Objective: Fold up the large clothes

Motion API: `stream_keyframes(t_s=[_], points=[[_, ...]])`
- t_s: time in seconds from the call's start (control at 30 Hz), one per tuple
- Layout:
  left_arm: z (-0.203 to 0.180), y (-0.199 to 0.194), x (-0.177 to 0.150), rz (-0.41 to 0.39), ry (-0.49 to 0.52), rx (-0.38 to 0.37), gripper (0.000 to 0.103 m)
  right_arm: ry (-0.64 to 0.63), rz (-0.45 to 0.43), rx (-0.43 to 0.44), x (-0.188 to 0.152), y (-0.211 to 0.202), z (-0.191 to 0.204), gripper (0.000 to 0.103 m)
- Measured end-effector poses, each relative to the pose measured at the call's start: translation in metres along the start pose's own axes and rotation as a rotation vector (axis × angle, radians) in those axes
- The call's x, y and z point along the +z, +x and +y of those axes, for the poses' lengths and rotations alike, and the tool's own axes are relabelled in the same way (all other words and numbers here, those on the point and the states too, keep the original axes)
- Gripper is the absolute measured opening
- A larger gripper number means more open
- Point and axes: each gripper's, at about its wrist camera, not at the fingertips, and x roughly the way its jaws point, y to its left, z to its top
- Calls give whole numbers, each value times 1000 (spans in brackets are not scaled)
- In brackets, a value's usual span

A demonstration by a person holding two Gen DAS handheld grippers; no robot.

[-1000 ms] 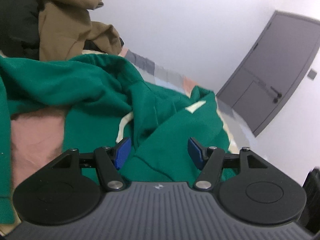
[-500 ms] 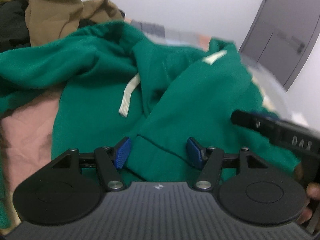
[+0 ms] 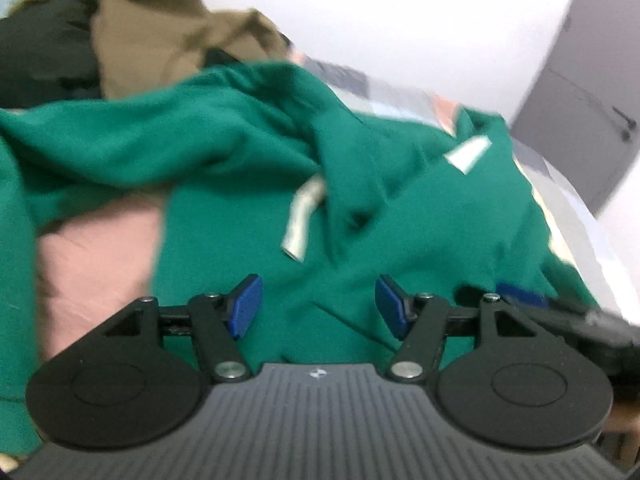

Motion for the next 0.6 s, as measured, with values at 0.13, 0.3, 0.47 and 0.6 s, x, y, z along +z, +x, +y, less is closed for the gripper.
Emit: stream_keyframes(t_s=[0.13, 0.3, 0.47, 0.6], points=[[14, -13, 11, -95, 1, 161, 68, -4, -7, -8, -1, -3, 0, 60], [25, -13, 21, -172, 57, 354, 72, -6, -21, -17, -2, -7, 2, 60], [45, -9, 27, -181, 34, 492, 77, -1, -30, -20, -2, -11, 1, 59], [61, -9, 28, -233, 29, 637, 78, 5, -36, -23, -1, -14, 0, 61]])
